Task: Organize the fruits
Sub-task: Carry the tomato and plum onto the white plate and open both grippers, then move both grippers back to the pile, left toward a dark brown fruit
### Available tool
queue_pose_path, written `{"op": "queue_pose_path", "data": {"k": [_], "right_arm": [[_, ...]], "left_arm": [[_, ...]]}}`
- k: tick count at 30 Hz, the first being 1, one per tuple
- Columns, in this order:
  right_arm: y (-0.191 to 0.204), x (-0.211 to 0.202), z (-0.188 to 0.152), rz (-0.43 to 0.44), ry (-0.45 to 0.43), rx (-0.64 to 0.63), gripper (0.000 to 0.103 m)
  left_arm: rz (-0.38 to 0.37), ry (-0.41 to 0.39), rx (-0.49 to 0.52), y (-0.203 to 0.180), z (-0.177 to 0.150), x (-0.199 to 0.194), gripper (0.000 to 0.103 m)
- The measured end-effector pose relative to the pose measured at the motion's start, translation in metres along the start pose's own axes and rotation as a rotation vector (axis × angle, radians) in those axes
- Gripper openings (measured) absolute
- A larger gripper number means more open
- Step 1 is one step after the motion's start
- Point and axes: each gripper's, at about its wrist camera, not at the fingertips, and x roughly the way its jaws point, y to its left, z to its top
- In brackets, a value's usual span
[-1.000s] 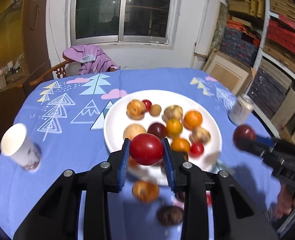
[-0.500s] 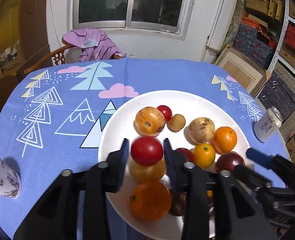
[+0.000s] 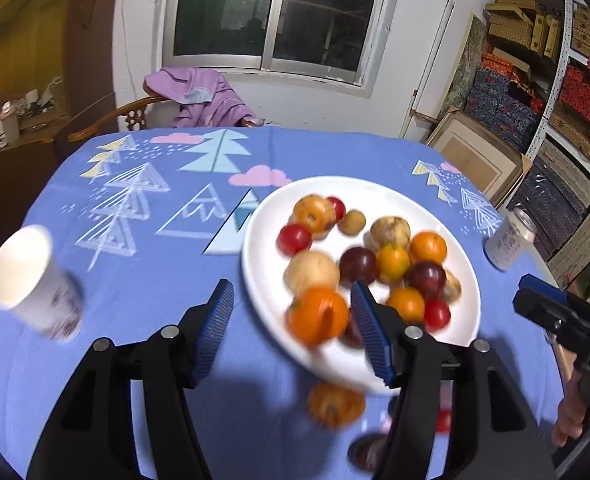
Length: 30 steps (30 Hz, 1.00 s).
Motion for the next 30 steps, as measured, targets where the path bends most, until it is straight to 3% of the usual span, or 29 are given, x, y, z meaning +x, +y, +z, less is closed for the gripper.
{"op": "queue_pose_path", "data": {"k": [7,13,18,30], "right_arm": [[-0.008,-0.025,-0.044,0.002,0.009,0.015,0.068],[-0.021,-0.038,-0.064,0.017,0.015,0.066,0.070],[-0.026,-0.041,-0.062,0.037,0.013,0.094,0.072],[-0.022,-0.039,-0.061,0.049,0.024,0.085,0.072]], "left_arm": [[0.017,0.021,0.014,0.000,-0.064,-0.042,0.063],[0.018,0.027,0.138,-0.042,-0.101,-0.047,0.064],[0.030,0.058,0.206,-0.067,-0.112,-0.033,0.064],[0.057,0.113,0.236,-0.080,-0.109,-0.003,0.064]]}}
